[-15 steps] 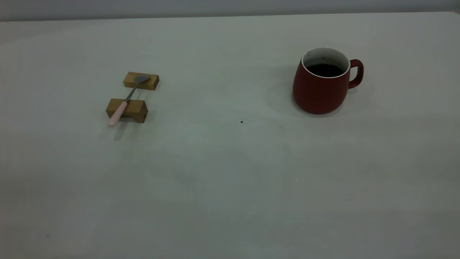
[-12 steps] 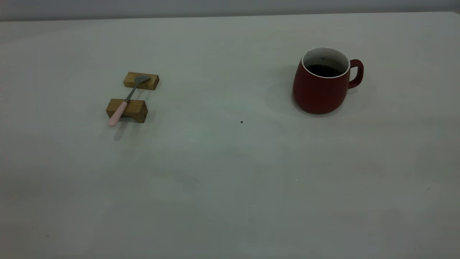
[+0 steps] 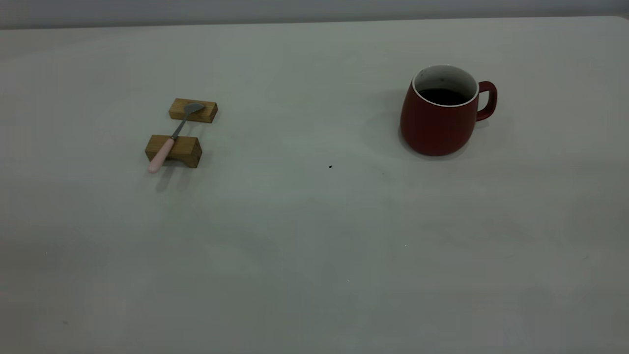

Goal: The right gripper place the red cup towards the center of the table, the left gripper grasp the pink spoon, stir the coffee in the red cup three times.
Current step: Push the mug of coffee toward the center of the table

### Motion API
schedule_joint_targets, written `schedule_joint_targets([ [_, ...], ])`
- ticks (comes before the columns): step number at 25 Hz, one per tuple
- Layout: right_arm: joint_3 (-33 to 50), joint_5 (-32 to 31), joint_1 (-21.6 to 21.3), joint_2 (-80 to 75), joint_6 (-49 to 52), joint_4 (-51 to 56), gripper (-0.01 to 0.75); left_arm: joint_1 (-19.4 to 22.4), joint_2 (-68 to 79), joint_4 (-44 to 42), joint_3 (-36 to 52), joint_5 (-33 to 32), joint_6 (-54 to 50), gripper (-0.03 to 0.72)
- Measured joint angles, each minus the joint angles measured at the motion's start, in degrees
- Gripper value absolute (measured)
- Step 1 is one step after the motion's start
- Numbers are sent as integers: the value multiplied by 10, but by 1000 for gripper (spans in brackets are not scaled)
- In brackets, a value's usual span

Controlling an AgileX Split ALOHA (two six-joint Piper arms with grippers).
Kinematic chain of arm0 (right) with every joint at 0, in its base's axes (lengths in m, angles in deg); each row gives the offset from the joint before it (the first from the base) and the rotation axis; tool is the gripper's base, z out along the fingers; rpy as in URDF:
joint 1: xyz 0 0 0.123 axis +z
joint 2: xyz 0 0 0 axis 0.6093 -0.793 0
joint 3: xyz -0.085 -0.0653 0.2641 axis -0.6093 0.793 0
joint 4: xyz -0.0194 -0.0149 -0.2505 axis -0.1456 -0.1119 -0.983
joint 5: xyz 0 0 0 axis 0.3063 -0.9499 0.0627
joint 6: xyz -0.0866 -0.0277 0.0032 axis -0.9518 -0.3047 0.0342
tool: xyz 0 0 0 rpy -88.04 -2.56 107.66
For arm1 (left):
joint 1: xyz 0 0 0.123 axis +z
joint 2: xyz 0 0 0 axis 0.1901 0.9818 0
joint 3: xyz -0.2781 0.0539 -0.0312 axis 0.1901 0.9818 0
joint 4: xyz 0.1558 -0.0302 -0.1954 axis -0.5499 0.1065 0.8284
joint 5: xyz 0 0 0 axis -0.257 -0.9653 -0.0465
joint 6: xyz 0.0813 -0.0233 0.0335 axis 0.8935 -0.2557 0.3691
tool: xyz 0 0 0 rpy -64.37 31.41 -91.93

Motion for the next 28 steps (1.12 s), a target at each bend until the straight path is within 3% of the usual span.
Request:
schedule_joint_targets([
  [20, 0, 0, 0, -1, 0, 6, 585, 0, 0, 0, 0, 0, 0, 432],
  [28, -61, 21, 0, -179, -48, 7, 593, 0, 0, 0, 0, 0, 0, 432],
])
